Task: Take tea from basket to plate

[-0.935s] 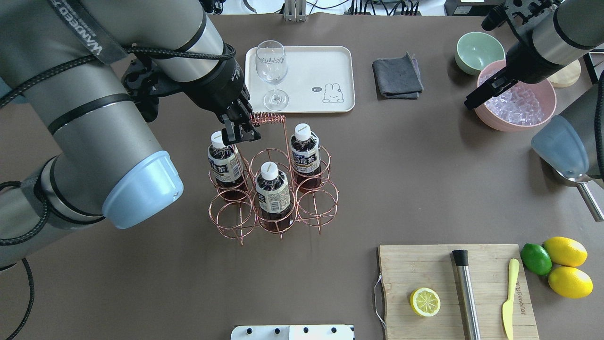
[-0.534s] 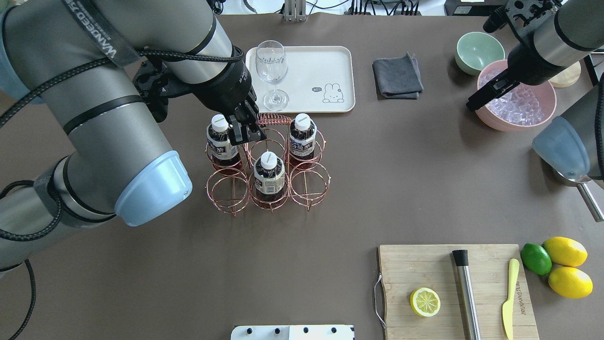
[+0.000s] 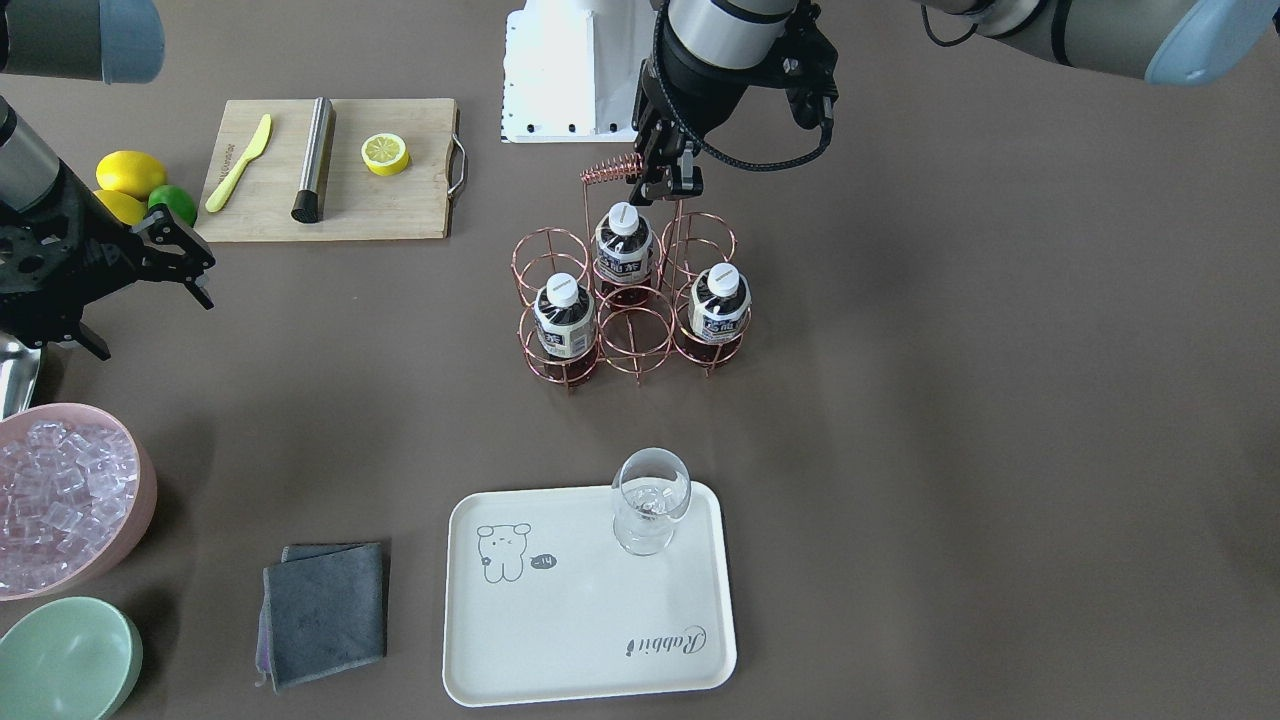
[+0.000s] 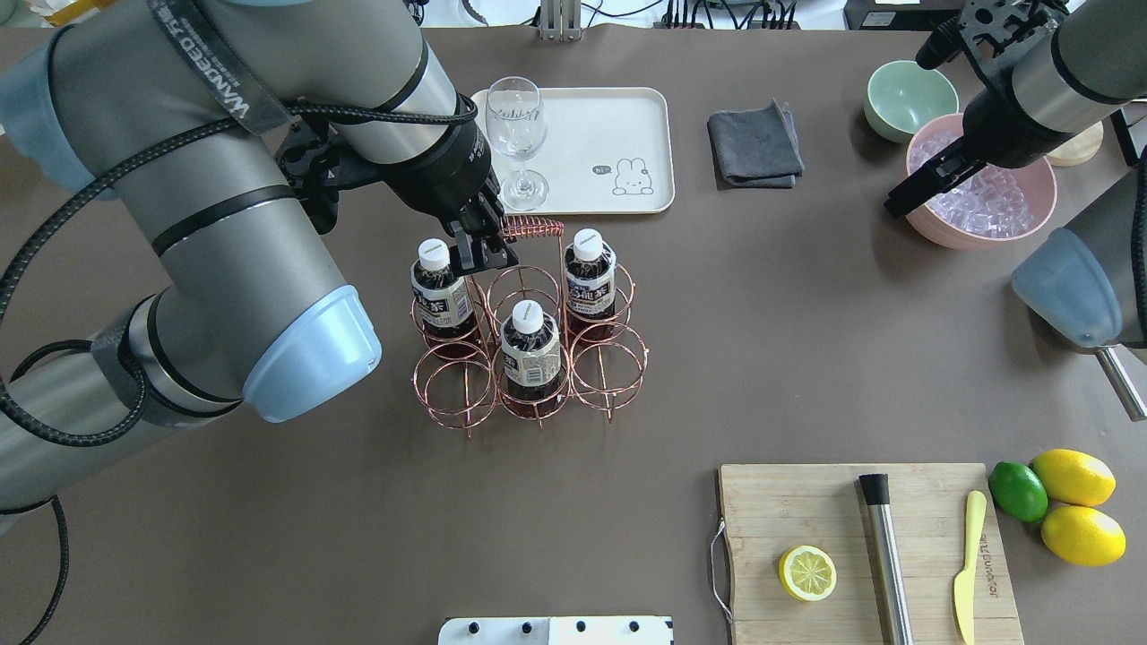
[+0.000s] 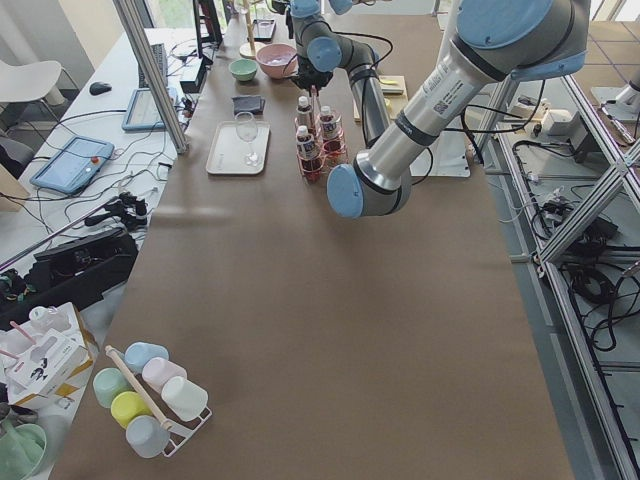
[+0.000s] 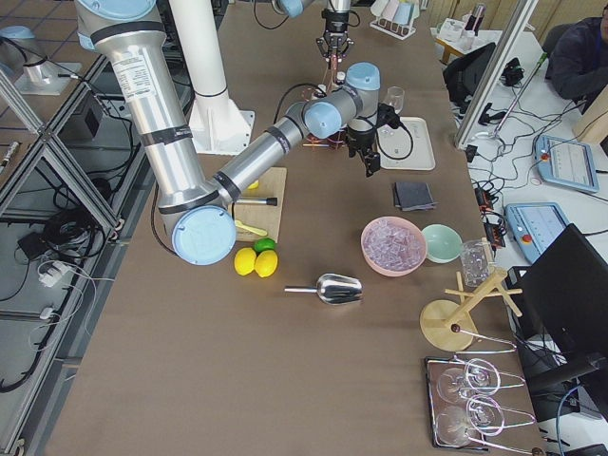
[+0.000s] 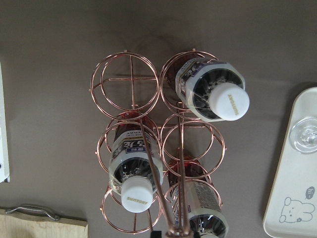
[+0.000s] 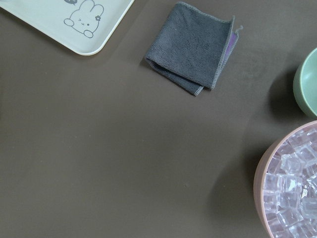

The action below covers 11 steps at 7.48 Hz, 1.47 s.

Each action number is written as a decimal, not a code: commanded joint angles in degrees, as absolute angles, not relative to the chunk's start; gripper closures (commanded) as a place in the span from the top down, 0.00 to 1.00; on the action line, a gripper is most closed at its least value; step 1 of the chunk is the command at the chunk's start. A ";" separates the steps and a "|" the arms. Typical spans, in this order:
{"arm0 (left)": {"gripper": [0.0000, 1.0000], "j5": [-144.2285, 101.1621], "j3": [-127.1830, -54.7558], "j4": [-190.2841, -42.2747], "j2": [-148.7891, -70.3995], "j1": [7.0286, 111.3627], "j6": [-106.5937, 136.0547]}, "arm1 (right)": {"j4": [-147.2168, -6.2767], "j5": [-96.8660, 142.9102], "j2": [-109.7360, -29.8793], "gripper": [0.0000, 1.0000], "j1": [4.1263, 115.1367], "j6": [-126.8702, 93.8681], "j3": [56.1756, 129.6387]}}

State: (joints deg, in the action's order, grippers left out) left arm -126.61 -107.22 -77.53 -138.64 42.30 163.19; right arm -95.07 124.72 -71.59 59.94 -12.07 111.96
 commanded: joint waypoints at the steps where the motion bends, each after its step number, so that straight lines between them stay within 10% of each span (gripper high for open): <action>1: 0.00 -126.65 -107.14 -77.70 -138.34 42.28 163.13 | -95.10 124.45 -72.07 1.00 59.85 -11.87 112.58; 11: 0.00 -127.09 -107.58 -77.61 -137.37 42.45 163.21 | -74.62 124.21 -63.74 1.00 48.99 -23.25 111.36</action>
State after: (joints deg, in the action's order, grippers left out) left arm -127.04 -107.54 -77.56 -137.60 42.41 163.21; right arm -74.93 125.83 -66.91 53.88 -17.71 111.32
